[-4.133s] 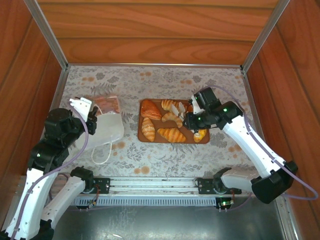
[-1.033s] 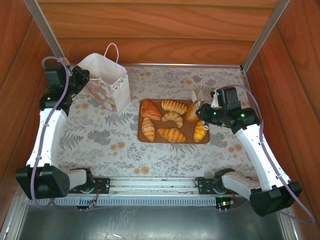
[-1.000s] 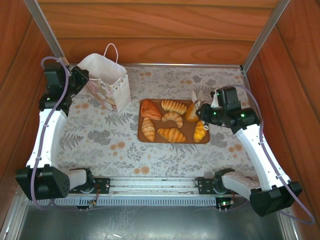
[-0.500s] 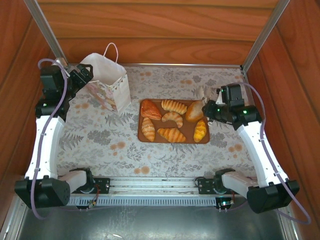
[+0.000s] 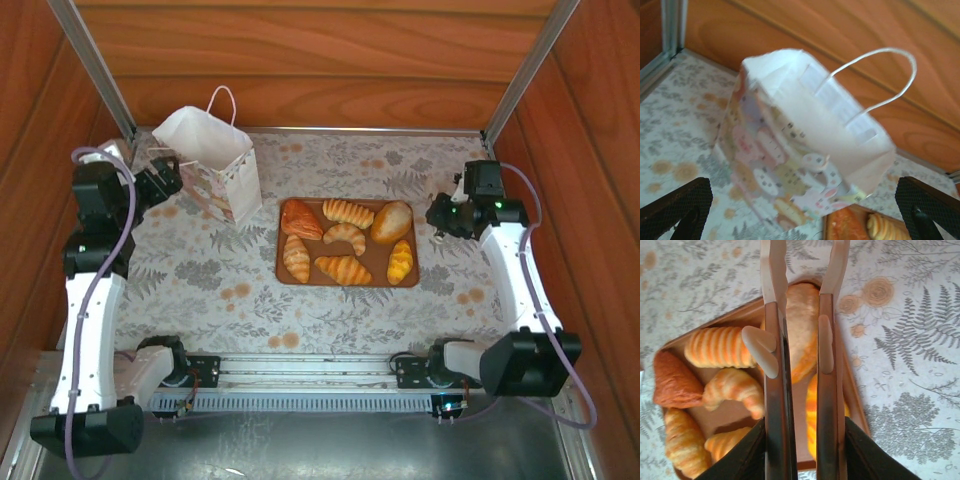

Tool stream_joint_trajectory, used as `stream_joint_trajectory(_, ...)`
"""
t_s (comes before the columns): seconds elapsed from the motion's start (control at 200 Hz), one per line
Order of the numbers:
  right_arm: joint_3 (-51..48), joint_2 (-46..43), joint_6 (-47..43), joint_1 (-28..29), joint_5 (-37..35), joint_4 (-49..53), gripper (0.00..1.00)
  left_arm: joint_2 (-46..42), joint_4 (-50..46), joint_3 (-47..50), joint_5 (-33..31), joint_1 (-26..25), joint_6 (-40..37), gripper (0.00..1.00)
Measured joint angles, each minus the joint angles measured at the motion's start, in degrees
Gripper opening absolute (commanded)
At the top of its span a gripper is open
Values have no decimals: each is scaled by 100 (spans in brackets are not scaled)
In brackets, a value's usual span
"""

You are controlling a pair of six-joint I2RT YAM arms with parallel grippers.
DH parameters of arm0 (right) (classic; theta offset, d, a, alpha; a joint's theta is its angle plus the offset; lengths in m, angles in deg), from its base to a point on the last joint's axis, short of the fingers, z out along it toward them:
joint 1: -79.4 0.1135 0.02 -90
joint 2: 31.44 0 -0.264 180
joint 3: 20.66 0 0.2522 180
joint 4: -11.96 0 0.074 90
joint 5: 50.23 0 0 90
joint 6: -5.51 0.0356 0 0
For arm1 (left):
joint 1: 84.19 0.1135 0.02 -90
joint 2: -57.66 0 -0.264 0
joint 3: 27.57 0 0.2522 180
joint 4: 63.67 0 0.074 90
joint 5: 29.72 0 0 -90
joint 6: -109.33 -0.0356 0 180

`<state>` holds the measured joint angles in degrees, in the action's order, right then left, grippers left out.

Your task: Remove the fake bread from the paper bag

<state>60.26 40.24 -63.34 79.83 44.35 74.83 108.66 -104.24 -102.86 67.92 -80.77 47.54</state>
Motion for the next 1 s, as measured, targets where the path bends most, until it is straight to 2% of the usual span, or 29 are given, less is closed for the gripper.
stream_joint_trajectory(0.34, 22, 1445, -807, -586, -153, -61, 36, -1054, -166, 1139, -234, 0, -166, 100)
stream_joint_trajectory(0.575, 496, 2439, -1471, -610, -466, 107, 37, -1040, -199, 1655, -492, 0, -188, 100)
stream_joint_trajectory(0.825, 531, 2824, -1832, -610, -713, 138, 39, -1043, -166, 1659, -654, 0, -348, 100)
stream_joint_trajectory(0.999, 481, 3038, -1934, -610, -737, 140, 44, -1040, -46, 1788, -695, 0, -404, 100)
